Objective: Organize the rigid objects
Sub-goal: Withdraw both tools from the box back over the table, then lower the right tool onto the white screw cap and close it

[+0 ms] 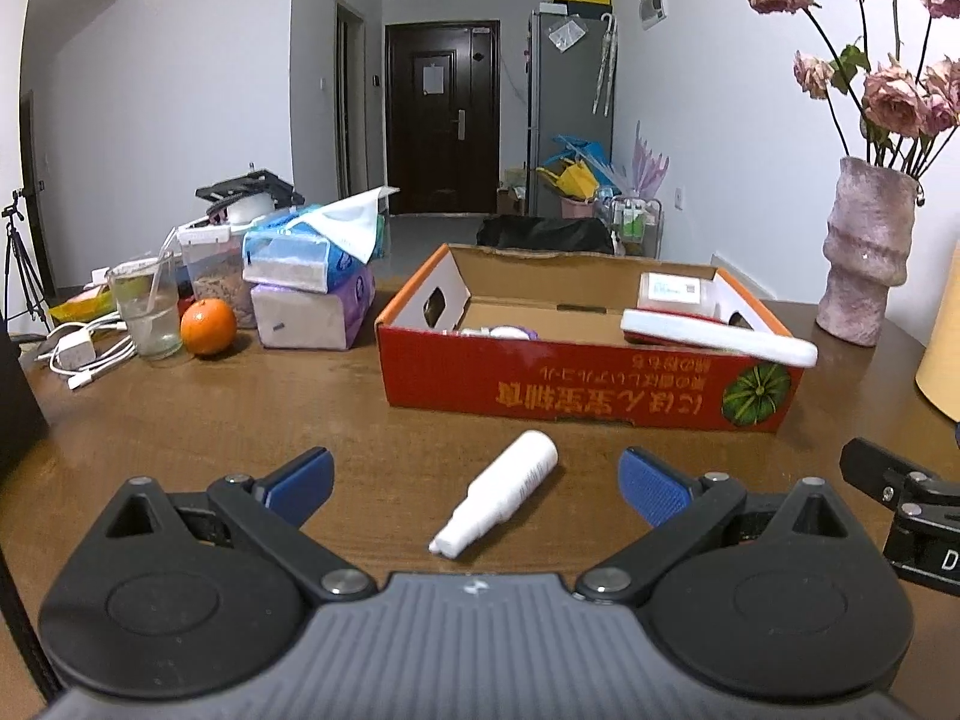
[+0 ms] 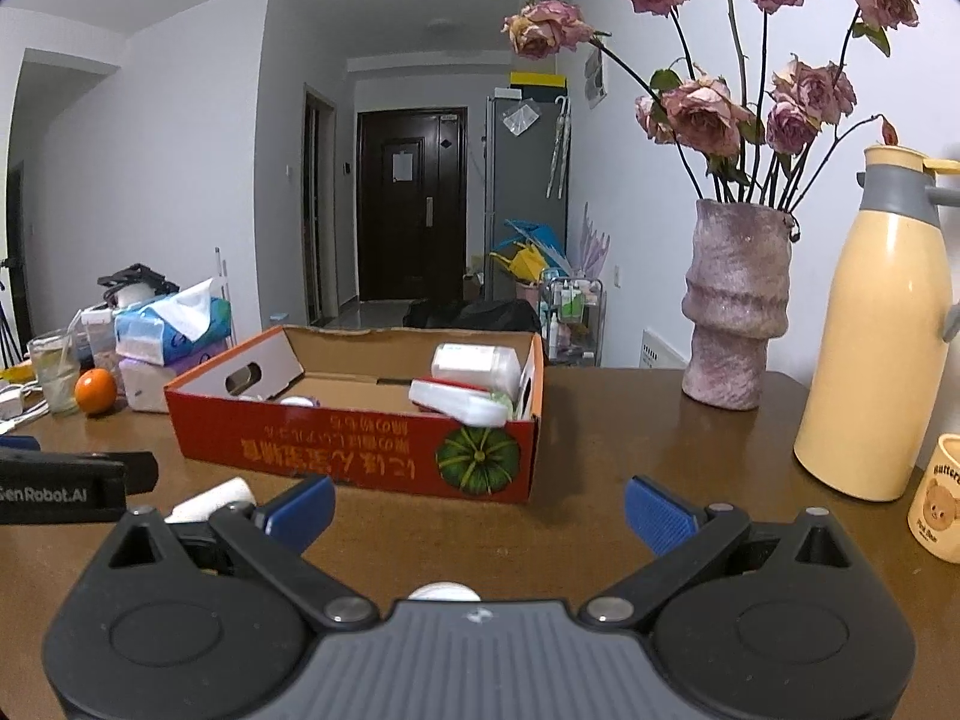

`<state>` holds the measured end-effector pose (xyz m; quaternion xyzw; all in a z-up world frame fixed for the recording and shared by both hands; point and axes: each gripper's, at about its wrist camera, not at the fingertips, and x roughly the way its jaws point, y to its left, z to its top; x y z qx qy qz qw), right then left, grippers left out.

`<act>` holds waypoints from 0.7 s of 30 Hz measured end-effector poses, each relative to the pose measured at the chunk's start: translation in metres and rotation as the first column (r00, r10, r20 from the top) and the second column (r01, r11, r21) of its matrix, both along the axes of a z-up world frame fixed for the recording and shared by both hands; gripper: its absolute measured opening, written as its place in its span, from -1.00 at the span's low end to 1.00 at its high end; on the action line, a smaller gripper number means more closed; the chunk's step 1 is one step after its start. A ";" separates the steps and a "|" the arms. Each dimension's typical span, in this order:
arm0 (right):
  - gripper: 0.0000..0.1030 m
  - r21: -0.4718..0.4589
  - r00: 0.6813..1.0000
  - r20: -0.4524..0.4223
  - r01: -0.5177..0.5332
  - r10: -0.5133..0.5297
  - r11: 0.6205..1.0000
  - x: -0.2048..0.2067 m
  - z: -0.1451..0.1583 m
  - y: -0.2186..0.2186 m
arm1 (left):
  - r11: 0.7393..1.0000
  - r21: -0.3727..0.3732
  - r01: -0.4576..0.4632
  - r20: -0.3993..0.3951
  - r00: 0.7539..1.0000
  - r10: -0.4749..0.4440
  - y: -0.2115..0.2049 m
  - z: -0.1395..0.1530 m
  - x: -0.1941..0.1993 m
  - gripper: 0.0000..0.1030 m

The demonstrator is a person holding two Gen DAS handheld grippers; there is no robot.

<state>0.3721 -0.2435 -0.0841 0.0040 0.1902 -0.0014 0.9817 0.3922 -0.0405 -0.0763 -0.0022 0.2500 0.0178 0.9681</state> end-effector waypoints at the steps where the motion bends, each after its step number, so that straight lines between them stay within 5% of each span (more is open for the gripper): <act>1: 1.00 -0.001 1.000 -0.006 -0.002 0.002 1.000 -0.001 -0.001 0.000 | 1.000 -0.001 0.002 -0.007 1.000 -0.002 0.000 -0.002 -0.001 1.00; 21: 0.95 -0.073 0.977 -0.210 -0.031 0.015 0.997 0.016 -0.049 0.011 | 1.000 -0.025 -0.010 -0.104 0.995 0.007 0.009 -0.027 -0.004 1.00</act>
